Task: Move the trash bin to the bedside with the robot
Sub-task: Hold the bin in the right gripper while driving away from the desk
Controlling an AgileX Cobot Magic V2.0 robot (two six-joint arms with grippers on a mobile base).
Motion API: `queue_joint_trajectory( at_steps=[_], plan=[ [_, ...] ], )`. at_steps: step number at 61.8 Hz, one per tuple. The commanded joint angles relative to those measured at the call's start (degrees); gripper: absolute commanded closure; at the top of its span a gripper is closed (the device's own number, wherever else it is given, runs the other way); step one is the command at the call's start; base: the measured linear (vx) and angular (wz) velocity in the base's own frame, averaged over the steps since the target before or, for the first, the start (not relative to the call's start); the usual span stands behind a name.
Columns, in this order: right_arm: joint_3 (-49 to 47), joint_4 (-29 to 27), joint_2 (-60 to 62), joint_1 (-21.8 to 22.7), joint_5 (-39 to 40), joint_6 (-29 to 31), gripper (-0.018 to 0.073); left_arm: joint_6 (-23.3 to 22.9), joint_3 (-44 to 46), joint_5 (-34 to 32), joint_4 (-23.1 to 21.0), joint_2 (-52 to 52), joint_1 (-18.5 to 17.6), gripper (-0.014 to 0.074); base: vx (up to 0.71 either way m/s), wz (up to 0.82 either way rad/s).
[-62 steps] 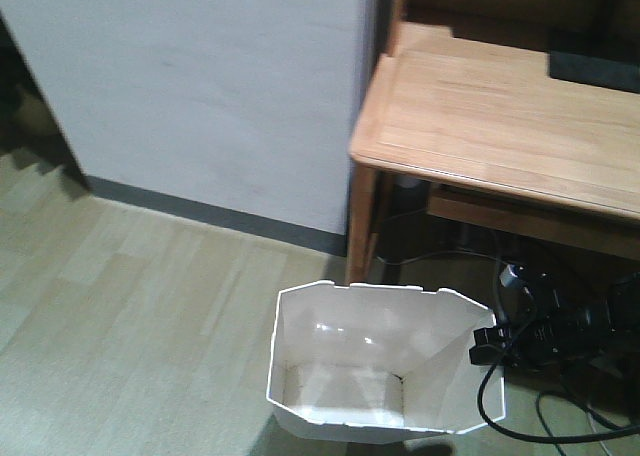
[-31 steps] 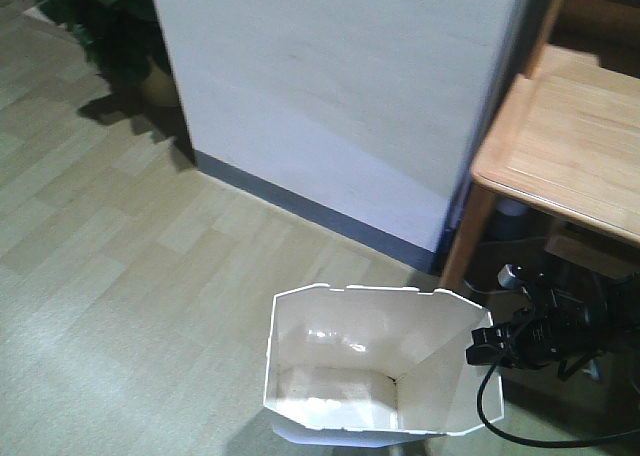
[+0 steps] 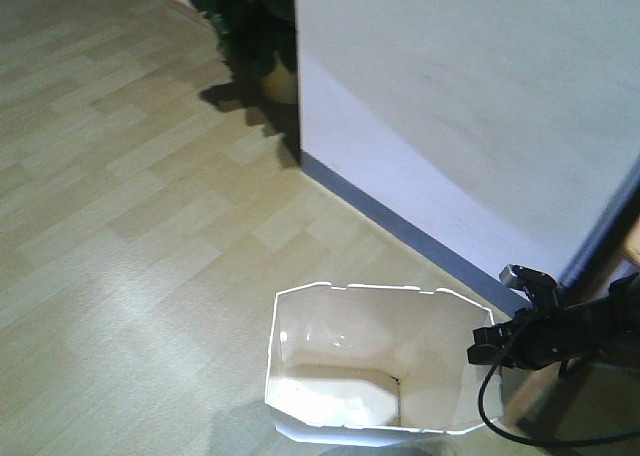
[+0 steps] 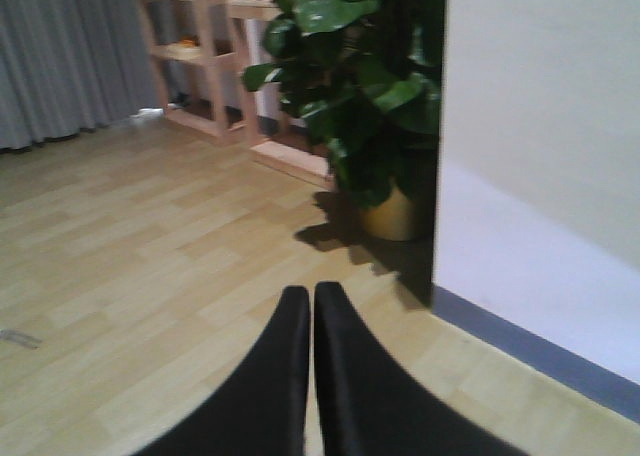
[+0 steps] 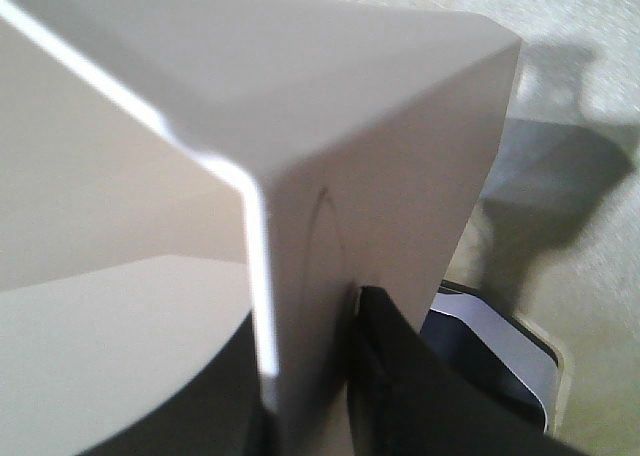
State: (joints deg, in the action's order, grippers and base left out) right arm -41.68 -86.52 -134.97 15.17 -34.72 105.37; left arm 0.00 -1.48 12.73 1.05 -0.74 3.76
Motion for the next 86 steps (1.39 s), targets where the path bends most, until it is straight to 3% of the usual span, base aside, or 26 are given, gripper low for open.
queue_joint_trajectory(
  at_steps=[1,54,86],
  plan=[
    [-0.1,-0.6,3.9,0.1,-14.1,0.1,0.0566,0.0,-1.1,-4.1,-0.2,-0.9,0.0,0.0603,0.14,0.55],
    [-0.1,-0.6,3.9,0.1,-14.1,0.1,0.0566,0.0,-1.1,-4.1,-0.2,-0.9,0.0,0.0603,0.17,0.65],
    [-0.1,-0.6,3.9,0.1,-14.1,0.1,0.0566,0.0,-1.1,-4.1,-0.2,-0.9,0.0,0.0603,0.24,0.27]
  ],
)
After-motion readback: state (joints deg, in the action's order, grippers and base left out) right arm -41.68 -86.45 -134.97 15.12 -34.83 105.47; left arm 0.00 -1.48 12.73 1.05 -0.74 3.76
